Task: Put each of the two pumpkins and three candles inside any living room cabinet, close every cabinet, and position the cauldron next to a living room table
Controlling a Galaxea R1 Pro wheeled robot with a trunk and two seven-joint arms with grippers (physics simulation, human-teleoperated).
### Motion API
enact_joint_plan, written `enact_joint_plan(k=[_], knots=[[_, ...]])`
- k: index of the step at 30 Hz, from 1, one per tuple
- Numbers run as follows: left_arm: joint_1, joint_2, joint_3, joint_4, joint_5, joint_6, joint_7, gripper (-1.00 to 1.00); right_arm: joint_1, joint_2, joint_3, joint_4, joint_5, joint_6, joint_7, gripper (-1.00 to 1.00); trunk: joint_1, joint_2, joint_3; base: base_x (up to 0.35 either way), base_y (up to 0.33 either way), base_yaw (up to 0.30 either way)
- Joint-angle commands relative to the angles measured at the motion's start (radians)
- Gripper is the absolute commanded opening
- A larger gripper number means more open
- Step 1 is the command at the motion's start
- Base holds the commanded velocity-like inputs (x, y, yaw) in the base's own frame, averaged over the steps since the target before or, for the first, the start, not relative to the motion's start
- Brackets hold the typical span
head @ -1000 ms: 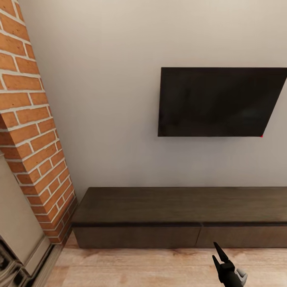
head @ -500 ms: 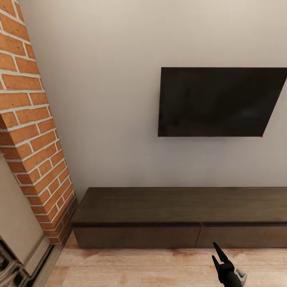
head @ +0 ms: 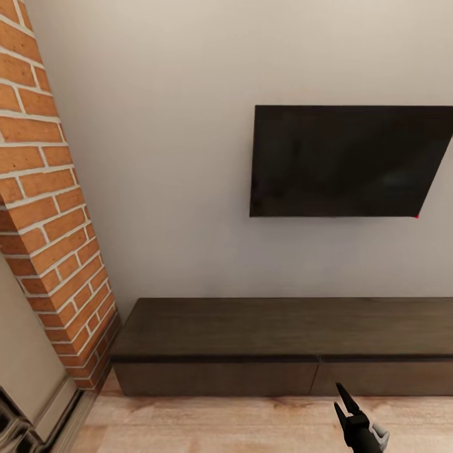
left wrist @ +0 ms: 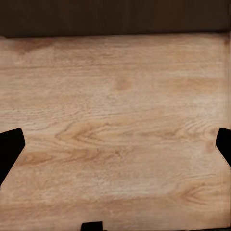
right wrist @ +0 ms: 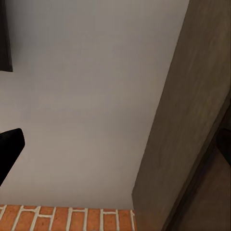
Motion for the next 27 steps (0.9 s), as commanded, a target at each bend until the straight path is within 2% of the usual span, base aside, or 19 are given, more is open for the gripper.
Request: enact_joint_plan(k=[1,4,8,11,20,27], knots=[[0.002,-0.001,0.001,-0.005,-0.001,0.001,-0.003,1.0,-0.001,0.0,0.0,0.001,-0.008,0.01,0.003,1.0,0.0,0.0,-0.001,0.194,0.0,0.0],[0.007,-0.001,0.001,0.003,0.0,-0.037,-0.006,1.0,0.0,-0.001,0.0,0.002,-0.008,0.01,0.003,1.0,0.0,0.0,-0.001,0.124,0.0,0.0],[0.008,-0.001,0.001,0.067,0.001,-0.117,-0.007,1.0,0.0,-0.001,0.0,0.002,-0.008,0.011,0.003,1.0,0.0,0.0,-0.001,0.201,0.0,0.0],[0.008,-0.002,0.001,0.094,0.001,-0.148,-0.007,1.0,0.001,-0.001,0.0,0.002,-0.008,0.011,0.004,1.0,0.0,0.0,-0.001,0.197,0.0,0.0],[0.008,-0.003,0.001,0.156,-0.001,-0.207,-0.008,1.0,0.001,-0.001,-0.001,0.002,-0.008,0.012,0.005,1.0,0.0,0.0,-0.001,0.072,0.0,0.0],[0.006,-0.003,-0.001,0.247,-0.003,-0.23,-0.006,1.0,0.002,-0.003,-0.005,0.009,-0.016,0.012,0.003,1.0,0.0,0.0,-0.001,0.026,0.0,0.0]])
